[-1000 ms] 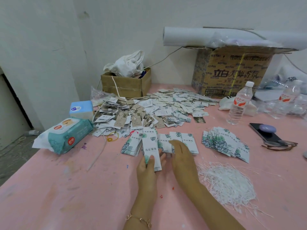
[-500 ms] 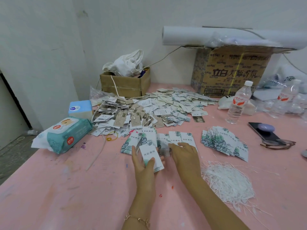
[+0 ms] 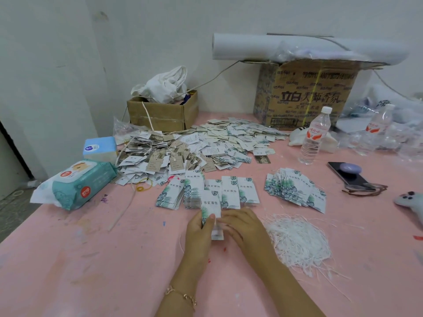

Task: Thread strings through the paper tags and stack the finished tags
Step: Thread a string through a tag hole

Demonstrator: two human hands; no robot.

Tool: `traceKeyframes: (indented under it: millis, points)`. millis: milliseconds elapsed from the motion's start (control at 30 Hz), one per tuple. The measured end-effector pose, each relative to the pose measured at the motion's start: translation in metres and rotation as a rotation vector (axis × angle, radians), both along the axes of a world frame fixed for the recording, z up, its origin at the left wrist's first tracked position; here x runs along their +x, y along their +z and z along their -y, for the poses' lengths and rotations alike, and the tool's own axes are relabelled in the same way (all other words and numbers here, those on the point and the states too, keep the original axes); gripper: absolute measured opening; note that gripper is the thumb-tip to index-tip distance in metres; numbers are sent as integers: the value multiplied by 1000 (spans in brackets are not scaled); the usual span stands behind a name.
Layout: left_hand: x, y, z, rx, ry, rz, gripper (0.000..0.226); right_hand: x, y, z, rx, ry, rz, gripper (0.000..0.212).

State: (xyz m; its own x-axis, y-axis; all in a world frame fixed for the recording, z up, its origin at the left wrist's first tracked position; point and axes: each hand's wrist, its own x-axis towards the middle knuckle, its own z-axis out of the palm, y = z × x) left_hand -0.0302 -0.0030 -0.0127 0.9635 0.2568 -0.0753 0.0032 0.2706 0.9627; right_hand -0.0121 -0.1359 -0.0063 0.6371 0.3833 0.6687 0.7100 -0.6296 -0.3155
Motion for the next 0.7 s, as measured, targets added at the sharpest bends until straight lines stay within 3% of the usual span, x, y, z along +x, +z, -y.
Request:
traceKeyframes:
  millis: [100, 200, 367, 467, 633, 700]
  points:
    - [-3, 1, -2, 30, -13, -11, 20, 2, -1, 12, -1, -281, -15, 13]
    - [-5, 4, 0, 33, -27, -11, 24, 7, -4, 27, -37, -538, -289, 24]
    - [-3, 6, 2, -40, -30, 54, 52, 16, -14, 34, 159, -471, -493, 6]
    - [-4, 9, 1, -17, -22, 97, 73, 18, -14, 32, 133, -478, -524, 2]
    - [-6, 11, 2, 104, -45, 61, 46, 13, -12, 33, 116, -481, -384, 8]
    - [-7, 10, 4, 130, -42, 50, 50, 13, -10, 32, 178, -460, -381, 11]
